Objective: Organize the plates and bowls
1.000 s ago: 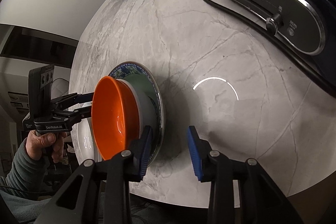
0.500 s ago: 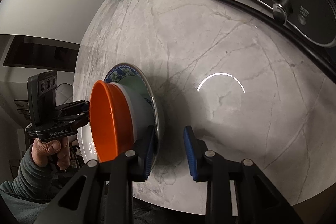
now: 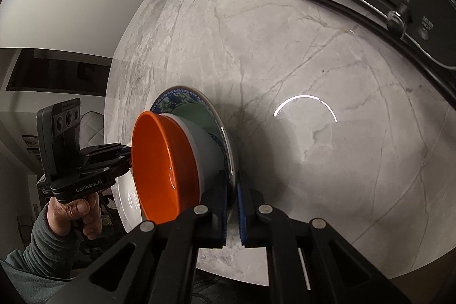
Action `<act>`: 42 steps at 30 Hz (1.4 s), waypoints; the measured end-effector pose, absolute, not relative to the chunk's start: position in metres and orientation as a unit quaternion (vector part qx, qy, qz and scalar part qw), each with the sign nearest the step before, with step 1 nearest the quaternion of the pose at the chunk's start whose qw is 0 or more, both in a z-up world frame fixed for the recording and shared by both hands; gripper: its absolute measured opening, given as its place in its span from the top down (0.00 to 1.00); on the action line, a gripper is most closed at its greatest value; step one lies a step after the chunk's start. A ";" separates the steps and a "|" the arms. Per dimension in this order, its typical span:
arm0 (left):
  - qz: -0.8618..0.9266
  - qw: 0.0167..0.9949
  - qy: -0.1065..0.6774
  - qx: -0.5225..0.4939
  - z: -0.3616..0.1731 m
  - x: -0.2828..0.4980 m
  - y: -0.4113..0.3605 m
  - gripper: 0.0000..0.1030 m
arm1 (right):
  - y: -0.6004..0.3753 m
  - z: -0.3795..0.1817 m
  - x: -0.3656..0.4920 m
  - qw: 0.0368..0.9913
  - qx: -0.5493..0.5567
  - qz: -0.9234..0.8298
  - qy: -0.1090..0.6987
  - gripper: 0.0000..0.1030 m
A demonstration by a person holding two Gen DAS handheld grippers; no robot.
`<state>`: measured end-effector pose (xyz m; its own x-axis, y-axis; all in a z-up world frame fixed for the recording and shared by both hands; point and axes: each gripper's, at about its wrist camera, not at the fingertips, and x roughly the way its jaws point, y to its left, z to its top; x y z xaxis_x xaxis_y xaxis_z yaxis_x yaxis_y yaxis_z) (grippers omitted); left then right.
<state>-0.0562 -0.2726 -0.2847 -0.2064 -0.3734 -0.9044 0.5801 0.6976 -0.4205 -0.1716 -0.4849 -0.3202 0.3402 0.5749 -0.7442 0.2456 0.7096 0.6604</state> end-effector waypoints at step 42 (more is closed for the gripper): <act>-0.337 0.634 0.693 0.069 -0.280 -0.066 -0.262 0.92 | -0.484 -0.317 -0.167 0.708 0.370 0.105 0.593 0.91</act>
<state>-0.0659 -0.2619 -0.2805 -0.1878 -0.3325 -0.9242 0.5226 0.7628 -0.3807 -0.1674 -0.4842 -0.3174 0.2752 0.5875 -0.7610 0.2898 0.7040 0.6484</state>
